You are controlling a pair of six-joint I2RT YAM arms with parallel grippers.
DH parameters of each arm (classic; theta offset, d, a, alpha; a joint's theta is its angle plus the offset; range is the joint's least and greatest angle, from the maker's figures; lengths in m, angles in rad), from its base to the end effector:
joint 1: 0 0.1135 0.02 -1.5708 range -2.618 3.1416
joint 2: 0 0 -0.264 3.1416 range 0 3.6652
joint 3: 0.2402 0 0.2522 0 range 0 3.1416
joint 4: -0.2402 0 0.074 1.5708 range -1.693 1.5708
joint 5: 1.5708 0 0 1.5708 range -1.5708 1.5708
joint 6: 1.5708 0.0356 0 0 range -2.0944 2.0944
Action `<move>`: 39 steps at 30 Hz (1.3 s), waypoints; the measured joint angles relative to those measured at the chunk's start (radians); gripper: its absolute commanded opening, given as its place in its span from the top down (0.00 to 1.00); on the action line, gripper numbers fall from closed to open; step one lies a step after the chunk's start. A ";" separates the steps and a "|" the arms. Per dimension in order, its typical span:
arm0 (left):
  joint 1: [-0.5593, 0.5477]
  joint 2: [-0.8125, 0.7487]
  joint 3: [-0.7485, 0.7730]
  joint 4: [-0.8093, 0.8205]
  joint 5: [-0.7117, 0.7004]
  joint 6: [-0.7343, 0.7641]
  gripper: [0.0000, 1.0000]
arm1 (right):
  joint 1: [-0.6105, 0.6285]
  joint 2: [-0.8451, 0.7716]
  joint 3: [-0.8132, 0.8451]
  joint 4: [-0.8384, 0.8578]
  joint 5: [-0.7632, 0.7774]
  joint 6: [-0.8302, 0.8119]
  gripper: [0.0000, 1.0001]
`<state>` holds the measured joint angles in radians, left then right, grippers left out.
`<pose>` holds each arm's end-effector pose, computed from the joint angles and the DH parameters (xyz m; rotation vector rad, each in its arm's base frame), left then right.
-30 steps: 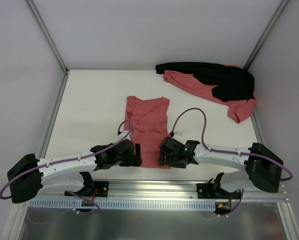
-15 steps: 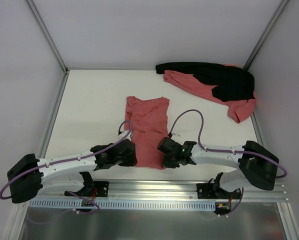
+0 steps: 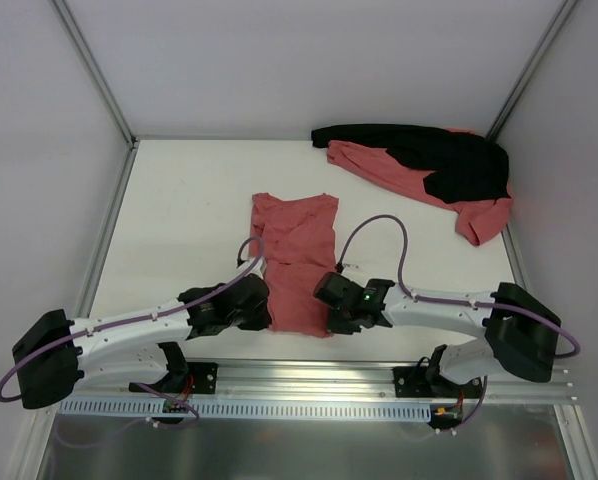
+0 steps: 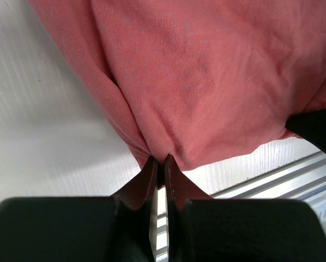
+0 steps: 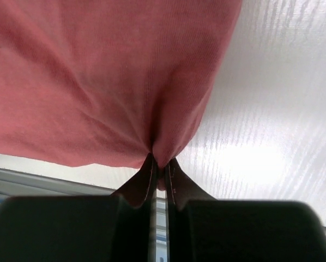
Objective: Fold and stack the t-shirts
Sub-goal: Grab one side of the 2/3 rectangular tshirt with both arms, then fold the long partially folded tshirt into a neat square
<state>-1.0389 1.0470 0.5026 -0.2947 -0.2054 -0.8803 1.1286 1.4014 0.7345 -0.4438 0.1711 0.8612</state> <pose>0.1084 -0.1698 0.1856 0.0992 2.4873 -0.6333 0.1140 0.2265 0.1716 -0.3086 2.7043 0.4074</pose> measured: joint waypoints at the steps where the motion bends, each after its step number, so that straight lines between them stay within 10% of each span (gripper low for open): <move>1: 0.000 -0.005 0.003 -0.006 0.003 0.000 1.00 | 0.000 -0.009 0.002 -0.010 0.001 -0.002 1.00; 23: 0.000 -0.096 0.261 -0.245 0.077 -0.044 1.00 | -0.005 -0.224 0.106 -0.253 -0.032 -0.055 1.00; 39: 0.147 -0.031 0.392 -0.291 0.021 0.015 1.00 | -0.316 -0.060 0.358 -0.298 -0.164 -0.332 1.00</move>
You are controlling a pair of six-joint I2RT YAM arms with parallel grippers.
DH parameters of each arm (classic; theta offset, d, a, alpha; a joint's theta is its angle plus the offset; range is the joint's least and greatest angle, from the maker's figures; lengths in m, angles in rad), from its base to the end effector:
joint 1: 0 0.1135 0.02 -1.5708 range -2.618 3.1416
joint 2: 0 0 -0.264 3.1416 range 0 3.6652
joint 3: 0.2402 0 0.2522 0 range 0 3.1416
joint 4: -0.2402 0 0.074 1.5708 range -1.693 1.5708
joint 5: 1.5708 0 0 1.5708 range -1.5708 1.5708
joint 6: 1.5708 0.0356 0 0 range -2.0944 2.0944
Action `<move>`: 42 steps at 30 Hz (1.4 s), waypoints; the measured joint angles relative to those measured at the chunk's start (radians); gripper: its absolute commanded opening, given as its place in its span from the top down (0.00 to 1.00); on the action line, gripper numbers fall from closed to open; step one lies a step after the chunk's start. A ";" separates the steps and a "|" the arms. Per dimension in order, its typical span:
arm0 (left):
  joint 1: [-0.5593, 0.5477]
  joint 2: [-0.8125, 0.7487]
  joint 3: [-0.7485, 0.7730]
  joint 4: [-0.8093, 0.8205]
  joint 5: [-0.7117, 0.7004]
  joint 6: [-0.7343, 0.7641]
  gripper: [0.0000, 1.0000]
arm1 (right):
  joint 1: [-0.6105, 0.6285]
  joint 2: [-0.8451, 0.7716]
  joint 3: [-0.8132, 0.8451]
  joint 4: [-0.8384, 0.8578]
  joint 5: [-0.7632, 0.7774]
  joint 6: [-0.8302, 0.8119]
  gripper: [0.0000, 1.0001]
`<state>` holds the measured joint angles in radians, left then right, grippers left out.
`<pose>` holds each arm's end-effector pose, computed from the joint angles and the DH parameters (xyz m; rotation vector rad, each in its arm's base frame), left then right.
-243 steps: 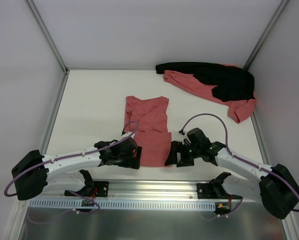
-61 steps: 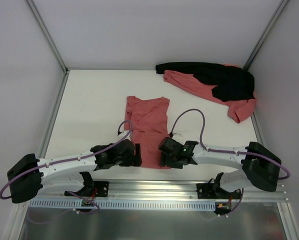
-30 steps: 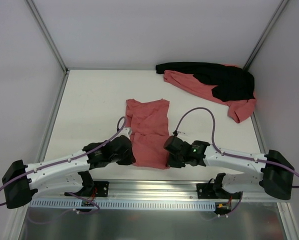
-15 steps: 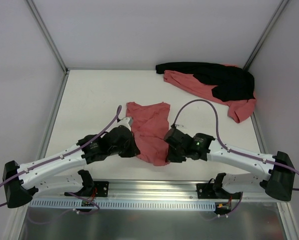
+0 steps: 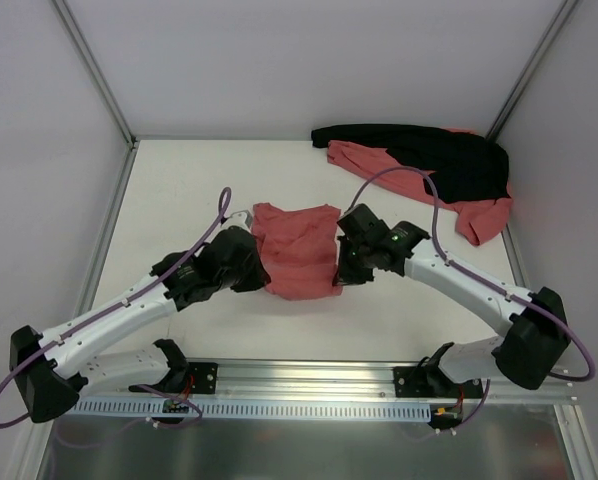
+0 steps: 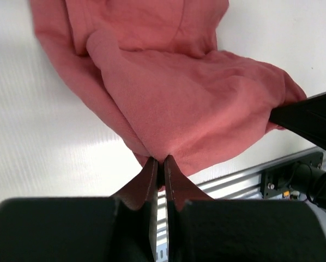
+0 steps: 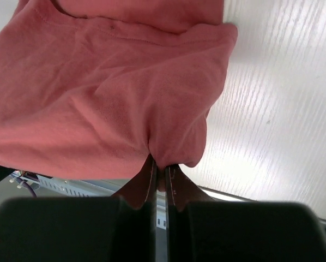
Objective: Fold and stack the t-shirts
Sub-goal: Fold the long partially folded tshirt into a neat square
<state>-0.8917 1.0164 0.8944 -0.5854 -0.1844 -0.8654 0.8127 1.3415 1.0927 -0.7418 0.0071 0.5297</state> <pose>0.1397 -0.1627 0.2969 -0.0696 2.3662 -0.6992 0.1874 0.1975 0.2768 -0.3698 2.6156 0.4831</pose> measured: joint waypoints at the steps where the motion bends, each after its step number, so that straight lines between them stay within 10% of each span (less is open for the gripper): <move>1: 0.015 0.005 0.002 0.001 0.000 0.006 1.00 | -0.010 0.014 0.011 0.001 -0.014 -0.013 1.00; 36: 0.576 0.869 0.665 0.144 0.382 0.287 1.00 | -0.375 0.756 0.802 -0.081 -0.314 -0.274 1.00; 39: 0.596 0.942 0.676 0.191 0.412 0.303 0.75 | -0.395 0.815 0.804 -0.028 -0.327 -0.272 0.77; 40: 0.600 0.959 0.676 0.206 0.412 0.311 0.28 | -0.404 0.834 0.808 -0.005 -0.332 -0.272 0.01; 42: 0.606 0.981 0.676 0.239 0.405 0.328 0.05 | -0.425 0.879 0.832 0.042 -0.339 -0.271 0.00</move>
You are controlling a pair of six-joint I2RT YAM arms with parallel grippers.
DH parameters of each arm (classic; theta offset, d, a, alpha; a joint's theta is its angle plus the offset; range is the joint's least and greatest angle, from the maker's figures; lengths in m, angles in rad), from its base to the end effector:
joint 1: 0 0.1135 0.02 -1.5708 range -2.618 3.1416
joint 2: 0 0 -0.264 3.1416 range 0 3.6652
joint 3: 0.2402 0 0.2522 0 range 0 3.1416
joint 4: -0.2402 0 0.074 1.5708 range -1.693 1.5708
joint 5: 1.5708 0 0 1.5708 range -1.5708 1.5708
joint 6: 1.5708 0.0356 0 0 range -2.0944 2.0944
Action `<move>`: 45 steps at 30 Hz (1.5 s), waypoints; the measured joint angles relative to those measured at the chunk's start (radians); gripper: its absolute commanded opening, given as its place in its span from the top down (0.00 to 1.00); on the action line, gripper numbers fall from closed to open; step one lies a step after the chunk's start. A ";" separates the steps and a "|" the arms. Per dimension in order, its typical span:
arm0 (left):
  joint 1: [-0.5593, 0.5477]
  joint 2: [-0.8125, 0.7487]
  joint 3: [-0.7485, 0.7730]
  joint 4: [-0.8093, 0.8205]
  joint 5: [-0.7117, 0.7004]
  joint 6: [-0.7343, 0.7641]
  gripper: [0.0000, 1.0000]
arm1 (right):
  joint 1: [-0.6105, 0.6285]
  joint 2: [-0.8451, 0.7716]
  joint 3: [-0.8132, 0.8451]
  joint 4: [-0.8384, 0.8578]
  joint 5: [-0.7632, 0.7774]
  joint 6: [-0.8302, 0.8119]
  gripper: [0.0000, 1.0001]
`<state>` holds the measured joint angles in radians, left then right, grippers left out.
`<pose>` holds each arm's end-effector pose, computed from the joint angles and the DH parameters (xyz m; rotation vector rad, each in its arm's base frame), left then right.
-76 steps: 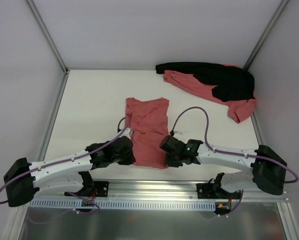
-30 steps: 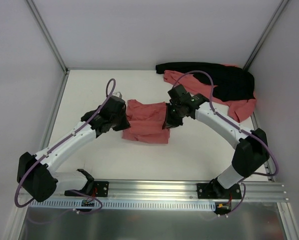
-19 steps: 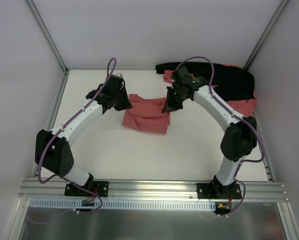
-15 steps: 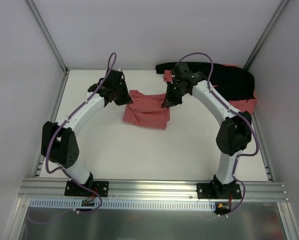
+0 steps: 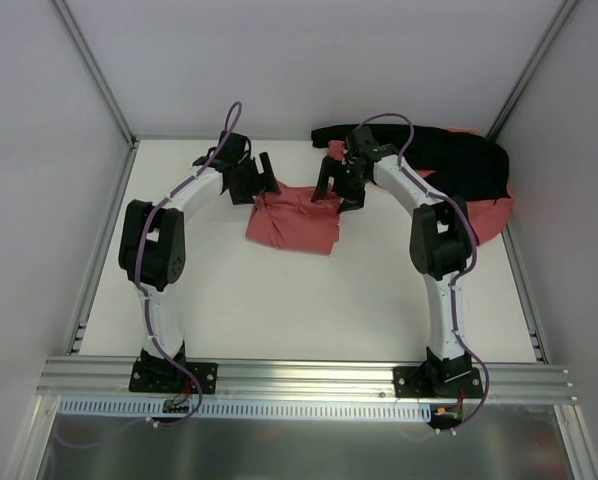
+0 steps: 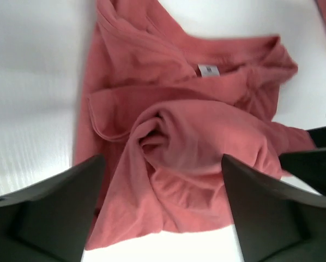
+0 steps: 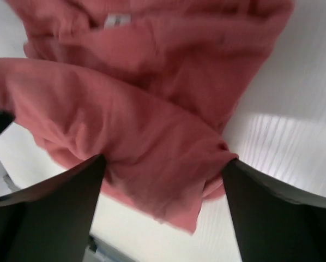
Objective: Fold and stack the t-shirts
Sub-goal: Fold the long partially folded tshirt into a neat square
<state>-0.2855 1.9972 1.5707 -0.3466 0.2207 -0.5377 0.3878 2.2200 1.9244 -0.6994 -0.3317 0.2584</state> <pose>0.4342 -0.1356 0.2312 -0.1919 2.4104 -0.6525 0.4493 0.1960 0.2195 -0.2992 2.6081 0.6627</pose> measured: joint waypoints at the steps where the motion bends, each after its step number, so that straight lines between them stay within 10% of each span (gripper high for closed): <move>1: 0.007 0.005 -0.001 0.014 -0.015 0.005 0.02 | -0.010 0.021 0.015 0.025 -0.001 -0.007 0.01; 13: 0.082 -0.194 -0.134 0.250 -0.098 0.072 0.01 | -0.066 0.024 0.228 0.120 0.016 -0.114 0.01; 25: 0.082 -0.637 -0.426 0.267 0.104 0.048 0.01 | 0.053 -0.169 0.125 0.072 -0.024 -0.097 0.00; 45: 0.082 -0.824 -0.647 0.153 0.198 0.023 0.01 | 0.124 0.311 0.373 0.157 -0.220 0.081 0.01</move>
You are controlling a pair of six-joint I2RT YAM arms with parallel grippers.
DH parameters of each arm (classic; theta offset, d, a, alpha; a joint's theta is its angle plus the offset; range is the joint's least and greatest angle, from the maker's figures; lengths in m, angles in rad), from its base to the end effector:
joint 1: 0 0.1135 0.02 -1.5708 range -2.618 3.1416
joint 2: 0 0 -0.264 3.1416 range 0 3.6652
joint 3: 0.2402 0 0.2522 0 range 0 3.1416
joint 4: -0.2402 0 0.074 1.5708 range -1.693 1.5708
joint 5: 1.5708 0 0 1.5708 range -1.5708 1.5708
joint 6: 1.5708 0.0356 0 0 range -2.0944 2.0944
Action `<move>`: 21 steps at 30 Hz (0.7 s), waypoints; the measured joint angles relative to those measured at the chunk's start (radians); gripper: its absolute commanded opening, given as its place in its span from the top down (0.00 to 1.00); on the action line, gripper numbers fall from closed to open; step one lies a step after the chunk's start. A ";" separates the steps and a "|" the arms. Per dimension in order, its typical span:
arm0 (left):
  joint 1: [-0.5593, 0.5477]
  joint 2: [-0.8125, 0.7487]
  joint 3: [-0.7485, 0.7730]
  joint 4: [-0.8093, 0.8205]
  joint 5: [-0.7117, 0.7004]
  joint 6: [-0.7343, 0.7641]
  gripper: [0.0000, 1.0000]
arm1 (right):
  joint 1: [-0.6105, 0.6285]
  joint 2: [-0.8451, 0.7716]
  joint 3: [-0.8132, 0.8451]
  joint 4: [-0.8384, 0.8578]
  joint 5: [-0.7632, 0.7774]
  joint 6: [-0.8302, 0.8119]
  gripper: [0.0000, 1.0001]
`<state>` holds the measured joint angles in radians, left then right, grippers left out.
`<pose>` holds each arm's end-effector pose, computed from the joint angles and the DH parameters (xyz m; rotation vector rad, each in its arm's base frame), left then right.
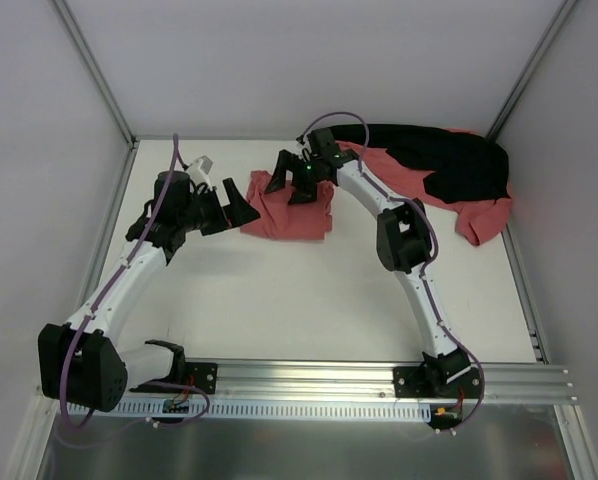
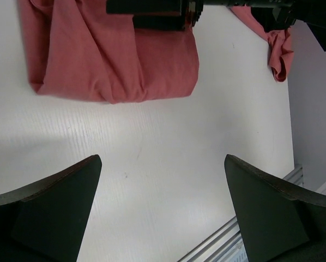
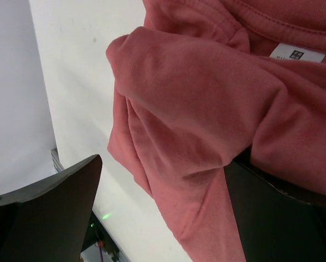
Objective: Fold and stack the t-shirts
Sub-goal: Fold the long partially folded tshirt into a neat square
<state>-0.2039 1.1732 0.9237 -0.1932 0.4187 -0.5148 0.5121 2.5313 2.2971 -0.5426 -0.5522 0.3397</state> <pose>0.2578 -0.0681 0.3089 -0.0455 2.0827 -0.8699 0.4816 0.2921 0.1932 -0.4978 2.4009 1.0500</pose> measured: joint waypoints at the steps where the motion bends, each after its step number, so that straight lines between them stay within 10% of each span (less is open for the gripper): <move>1: 0.000 0.010 0.007 -0.008 0.000 0.000 0.01 | -0.002 0.010 0.004 0.031 -0.005 0.007 0.00; 21: 0.000 0.347 0.279 -0.054 -0.013 0.033 0.01 | -0.090 0.120 0.017 0.366 -0.114 0.158 0.01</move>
<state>-0.2039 1.5200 1.2026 -0.2470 0.4057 -0.4816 0.4217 2.6514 2.3142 -0.1764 -0.6662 0.4980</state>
